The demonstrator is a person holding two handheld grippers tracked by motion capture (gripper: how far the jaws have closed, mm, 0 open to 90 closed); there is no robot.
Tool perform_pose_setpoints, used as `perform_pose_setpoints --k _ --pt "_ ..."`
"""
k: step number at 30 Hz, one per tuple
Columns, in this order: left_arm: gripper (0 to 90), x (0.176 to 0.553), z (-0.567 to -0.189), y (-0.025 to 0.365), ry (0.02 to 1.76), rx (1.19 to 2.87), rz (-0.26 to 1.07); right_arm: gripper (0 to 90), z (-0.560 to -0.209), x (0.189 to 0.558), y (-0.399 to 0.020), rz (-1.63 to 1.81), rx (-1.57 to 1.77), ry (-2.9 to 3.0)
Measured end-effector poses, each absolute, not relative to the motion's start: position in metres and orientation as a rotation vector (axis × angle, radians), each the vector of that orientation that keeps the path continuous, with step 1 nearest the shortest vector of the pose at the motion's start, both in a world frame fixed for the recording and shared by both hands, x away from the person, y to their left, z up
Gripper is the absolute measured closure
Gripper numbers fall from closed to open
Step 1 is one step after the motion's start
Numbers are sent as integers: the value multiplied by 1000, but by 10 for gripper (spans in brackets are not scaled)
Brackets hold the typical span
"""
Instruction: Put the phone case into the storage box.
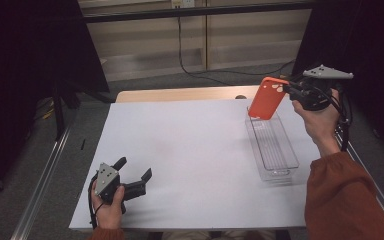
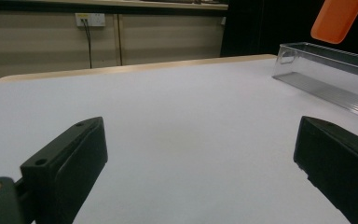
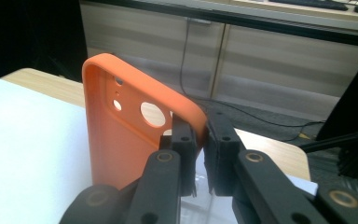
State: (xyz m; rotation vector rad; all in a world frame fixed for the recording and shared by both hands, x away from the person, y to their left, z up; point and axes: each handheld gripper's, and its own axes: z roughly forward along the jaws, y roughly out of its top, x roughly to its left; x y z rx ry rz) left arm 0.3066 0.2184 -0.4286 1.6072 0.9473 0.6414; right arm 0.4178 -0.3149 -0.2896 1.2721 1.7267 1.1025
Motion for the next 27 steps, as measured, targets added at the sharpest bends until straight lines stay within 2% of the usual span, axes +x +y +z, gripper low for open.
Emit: perform_pose_setpoints --k 27 --pt "28 308 -430 218 943 1617 640 828 -311 453 -315 960 1249 1748"
